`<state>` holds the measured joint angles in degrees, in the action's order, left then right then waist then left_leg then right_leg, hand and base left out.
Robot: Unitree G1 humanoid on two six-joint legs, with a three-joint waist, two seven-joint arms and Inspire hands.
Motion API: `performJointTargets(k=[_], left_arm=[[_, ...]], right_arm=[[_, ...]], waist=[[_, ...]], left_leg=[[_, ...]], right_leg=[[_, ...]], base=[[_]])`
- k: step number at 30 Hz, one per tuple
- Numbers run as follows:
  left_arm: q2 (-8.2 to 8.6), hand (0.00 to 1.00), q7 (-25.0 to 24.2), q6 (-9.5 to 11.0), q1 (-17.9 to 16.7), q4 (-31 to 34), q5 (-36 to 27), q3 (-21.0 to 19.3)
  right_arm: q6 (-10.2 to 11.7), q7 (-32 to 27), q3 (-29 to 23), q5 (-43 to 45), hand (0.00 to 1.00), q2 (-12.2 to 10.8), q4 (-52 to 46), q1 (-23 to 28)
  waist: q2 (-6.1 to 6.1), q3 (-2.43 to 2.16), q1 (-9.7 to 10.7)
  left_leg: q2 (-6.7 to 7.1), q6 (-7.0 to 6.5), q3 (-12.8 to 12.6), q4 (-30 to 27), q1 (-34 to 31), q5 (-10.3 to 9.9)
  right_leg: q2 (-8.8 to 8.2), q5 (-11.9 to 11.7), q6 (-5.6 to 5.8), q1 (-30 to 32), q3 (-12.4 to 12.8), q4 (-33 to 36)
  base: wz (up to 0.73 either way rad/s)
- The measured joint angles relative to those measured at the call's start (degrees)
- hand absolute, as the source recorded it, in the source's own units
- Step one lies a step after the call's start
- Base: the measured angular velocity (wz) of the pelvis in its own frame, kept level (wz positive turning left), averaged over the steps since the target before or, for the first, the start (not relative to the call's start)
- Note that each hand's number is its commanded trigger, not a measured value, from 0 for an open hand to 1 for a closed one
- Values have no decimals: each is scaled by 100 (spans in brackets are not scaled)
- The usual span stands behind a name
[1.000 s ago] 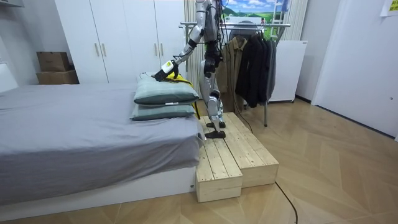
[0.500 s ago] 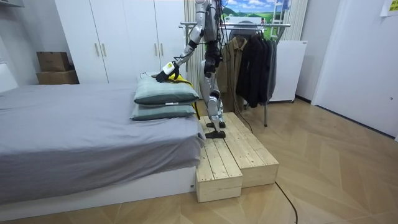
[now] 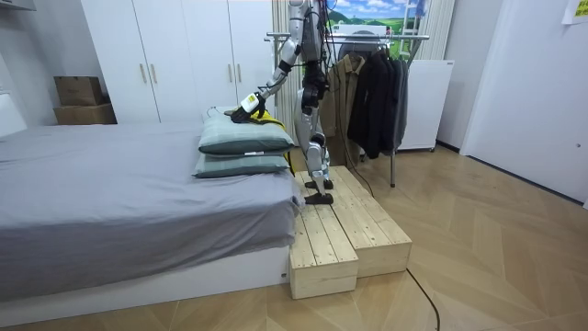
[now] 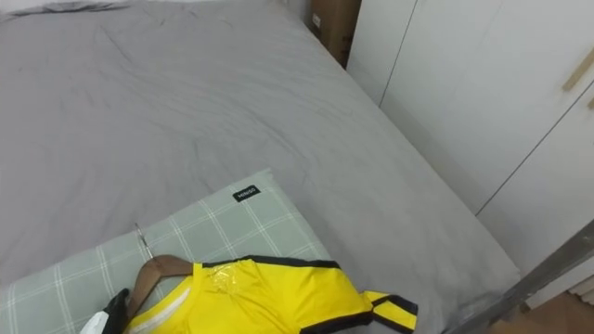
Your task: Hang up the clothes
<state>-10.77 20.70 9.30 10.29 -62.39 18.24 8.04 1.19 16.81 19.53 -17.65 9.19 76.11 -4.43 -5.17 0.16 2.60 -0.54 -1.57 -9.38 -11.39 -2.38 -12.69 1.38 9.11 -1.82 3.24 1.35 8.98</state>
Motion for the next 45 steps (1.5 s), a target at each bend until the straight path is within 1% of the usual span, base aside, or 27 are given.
performJointTargets(k=[4,6,7,8,10,11,12,13,14,15,16,20,22,24,25,34,45], left_arm=[[0,0,-4,0,4,-8,0,0],[0,11,-13,0,4,-7,-1,1],[0,18,-15,0,4,-7,-2,1],[0,31,-15,0,6,-11,-2,-6],[-12,51,-9,-3,14,-42,-3,-38],[-28,57,2,-6,26,-54,-7,-87],[-75,59,16,-7,47,-59,-15,-132],[-98,67,16,-8,61,-59,-16,-134],[-157,71,16,-9,92,-61,-17,-137],[-205,82,8,-13,124,-76,-17,-135],[-213,100,8,-18,131,-77,-18,-136],[-195,100,-1,-54,126,-134,-136,-139],[-172,100,-33,-71,106,-191,-192,-119],[-137,100,-117,-128,80,-200,-230,-116],[-131,100,-121,-141,80,-200,-249,-116],[-80,100,-162,-171,76,-201,-292,-100],[-51,100,-162,-178,71,-202,-288,-108]], right_arm=[[1,0,0,0,0,0,1,-1],[1,0,1,-1,0,1,1,0],[1,0,1,-1,0,1,1,0],[1,0,3,2,0,1,1,1],[1,1,5,2,0,1,1,5],[1,2,11,3,0,1,4,6],[1,3,12,3,0,1,7,12],[0,3,14,4,0,1,13,12],[0,4,18,5,0,1,20,13],[0,4,33,5,0,2,22,12],[0,4,53,5,0,3,22,11],[0,16,59,8,0,2,22,8],[2,16,61,6,0,2,20,5],[6,17,59,4,0,2,17,-2],[6,17,60,2,0,2,15,-5],[12,28,204,0,0,4,24,-56],[10,25,295,11,0,5,40,-114]], waist=[[2,-2,-4],[5,-5,-5],[6,-6,-5],[6,-18,-13],[9,-32,-28],[11,-42,-39],[14,-54,-56],[15,-58,-67],[19,-62,-94],[21,-63,-105],[22,-63,-114],[23,-59,-134],[21,-46,-131],[1,13,-132],[-2,21,-133],[6,17,-136],[35,34,-140]], left_leg=[[-1,0,6,0,0,0],[-1,0,6,0,-1,0],[-1,0,6,-1,-2,0],[-1,0,1,-1,-3,0],[-1,0,-1,-1,-2,0],[-1,0,-1,-1,-2,0],[-1,0,-1,0,-1,1],[-1,0,-1,0,0,1],[0,0,-1,0,4,1],[2,-1,0,1,5,1],[4,-3,0,1,5,2],[12,-13,2,7,4,8],[14,-14,2,7,2,8],[12,-14,2,5,-9,8],[11,-14,2,6,-17,8],[6,-17,3,-17,-194,13],[4,-17,13,-8,-192,14]], right_leg=[[0,-1,-1,0,1,-1],[0,-1,-1,3,3,-1],[0,-1,-1,5,3,-1],[1,-1,-1,8,9,0],[1,-2,-2,8,13,1],[0,-2,-2,8,13,0],[0,-2,-2,7,14,0],[0,-2,-2,6,14,-1],[-1,-2,-2,1,13,-3],[-4,-2,-1,-4,13,-6],[-6,-2,-1,-6,13,-9],[-16,-7,7,-11,10,-20],[-17,-7,7,-9,10,-20],[-15,-7,7,1,8,-19],[-14,-8,7,9,6,-19],[-12,-25,6,178,16,-14],[-16,-25,6,178,21,-27]], base=[[0],[0],[0],[0],[0],[0],[0],[0],[0],[0],[0],[0],[0],[0],[0],[0],[0]])
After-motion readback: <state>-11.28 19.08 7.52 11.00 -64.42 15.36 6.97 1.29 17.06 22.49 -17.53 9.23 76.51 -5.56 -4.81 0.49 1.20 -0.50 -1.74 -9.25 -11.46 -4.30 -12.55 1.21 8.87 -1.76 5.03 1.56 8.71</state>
